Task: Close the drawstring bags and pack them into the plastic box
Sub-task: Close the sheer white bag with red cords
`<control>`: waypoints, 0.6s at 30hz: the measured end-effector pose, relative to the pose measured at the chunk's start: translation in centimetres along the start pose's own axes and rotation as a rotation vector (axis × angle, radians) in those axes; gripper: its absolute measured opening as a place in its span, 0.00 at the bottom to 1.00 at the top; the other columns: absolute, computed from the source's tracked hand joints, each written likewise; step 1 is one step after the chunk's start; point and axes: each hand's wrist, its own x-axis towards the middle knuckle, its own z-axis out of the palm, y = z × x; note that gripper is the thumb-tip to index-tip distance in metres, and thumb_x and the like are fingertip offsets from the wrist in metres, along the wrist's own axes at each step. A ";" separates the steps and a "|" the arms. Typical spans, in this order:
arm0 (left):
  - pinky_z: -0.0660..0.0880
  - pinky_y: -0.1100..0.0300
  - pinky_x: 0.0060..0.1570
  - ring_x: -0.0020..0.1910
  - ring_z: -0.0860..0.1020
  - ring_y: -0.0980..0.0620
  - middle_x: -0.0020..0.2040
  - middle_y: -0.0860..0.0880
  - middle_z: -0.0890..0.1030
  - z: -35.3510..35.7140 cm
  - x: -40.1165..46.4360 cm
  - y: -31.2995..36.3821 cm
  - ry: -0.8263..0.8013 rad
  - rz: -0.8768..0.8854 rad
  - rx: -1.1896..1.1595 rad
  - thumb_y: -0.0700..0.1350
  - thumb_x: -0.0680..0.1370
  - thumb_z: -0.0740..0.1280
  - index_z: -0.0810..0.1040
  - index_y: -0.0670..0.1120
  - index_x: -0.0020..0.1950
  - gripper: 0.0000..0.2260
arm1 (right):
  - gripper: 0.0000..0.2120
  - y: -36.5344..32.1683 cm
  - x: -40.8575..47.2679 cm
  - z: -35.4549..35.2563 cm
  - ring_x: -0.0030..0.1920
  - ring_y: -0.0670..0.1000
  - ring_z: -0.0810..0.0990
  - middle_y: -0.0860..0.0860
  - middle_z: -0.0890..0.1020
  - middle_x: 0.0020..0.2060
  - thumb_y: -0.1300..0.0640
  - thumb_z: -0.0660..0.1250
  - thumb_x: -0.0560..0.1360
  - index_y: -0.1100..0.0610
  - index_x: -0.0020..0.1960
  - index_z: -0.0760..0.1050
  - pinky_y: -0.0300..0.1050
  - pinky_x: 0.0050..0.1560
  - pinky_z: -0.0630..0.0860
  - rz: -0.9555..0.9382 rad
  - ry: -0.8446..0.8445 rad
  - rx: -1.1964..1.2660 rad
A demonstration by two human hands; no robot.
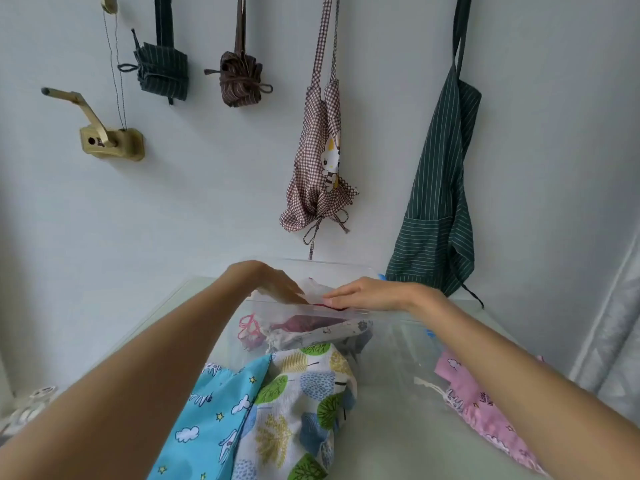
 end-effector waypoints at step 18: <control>0.68 0.56 0.62 0.64 0.72 0.44 0.67 0.43 0.74 -0.5 0.3 -1.3 0.482 0.156 -0.396 0.38 0.77 0.61 0.76 0.47 0.64 0.16 | 0.11 -0.9 1.1 -0.1 0.50 0.45 0.78 0.47 0.82 0.50 0.54 0.69 0.74 0.52 0.56 0.81 0.33 0.47 0.74 -0.220 0.256 0.246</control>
